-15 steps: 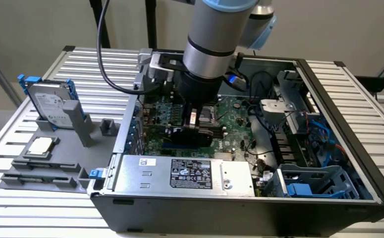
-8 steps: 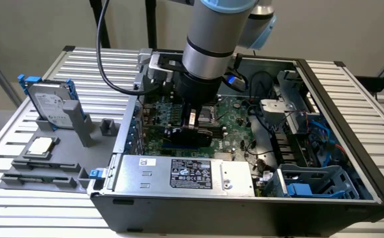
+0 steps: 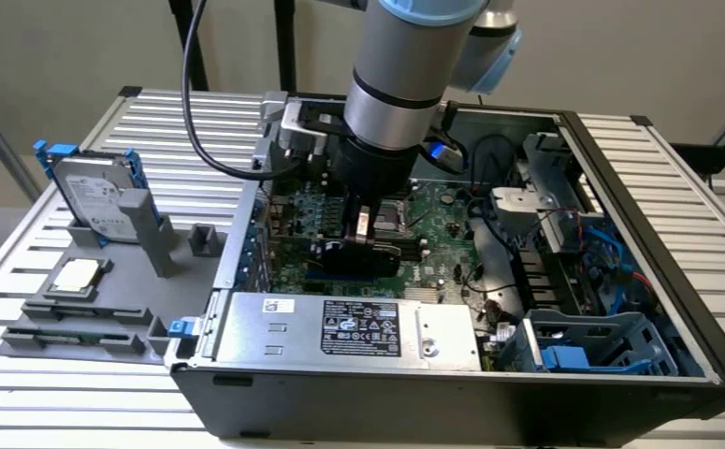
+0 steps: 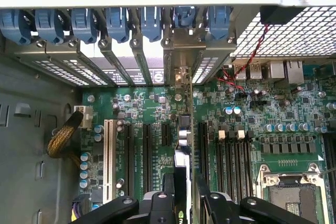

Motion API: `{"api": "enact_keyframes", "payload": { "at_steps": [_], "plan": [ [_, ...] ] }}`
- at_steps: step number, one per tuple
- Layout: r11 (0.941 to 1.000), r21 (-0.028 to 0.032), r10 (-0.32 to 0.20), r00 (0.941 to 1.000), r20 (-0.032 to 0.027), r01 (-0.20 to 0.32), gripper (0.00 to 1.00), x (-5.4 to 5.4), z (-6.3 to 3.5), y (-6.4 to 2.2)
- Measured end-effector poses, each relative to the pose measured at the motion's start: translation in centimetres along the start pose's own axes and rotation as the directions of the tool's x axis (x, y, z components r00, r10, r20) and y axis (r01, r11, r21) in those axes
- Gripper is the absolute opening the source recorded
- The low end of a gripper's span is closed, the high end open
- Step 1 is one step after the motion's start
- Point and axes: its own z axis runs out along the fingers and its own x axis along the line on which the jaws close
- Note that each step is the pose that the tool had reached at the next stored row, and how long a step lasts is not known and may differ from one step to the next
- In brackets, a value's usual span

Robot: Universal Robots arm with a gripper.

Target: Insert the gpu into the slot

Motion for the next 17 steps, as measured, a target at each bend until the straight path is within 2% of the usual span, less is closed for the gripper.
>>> {"api": "enact_keyframes", "payload": {
  "at_steps": [12,17],
  "plan": [
    [1.0,-0.002,-0.007,1.0,-0.0015,0.007,0.26,-0.13,-0.02,0.02],
    [1.0,-0.0057,-0.007,1.0,-0.0016,0.007,0.26,-0.12,0.06,0.01]
  ]
}}
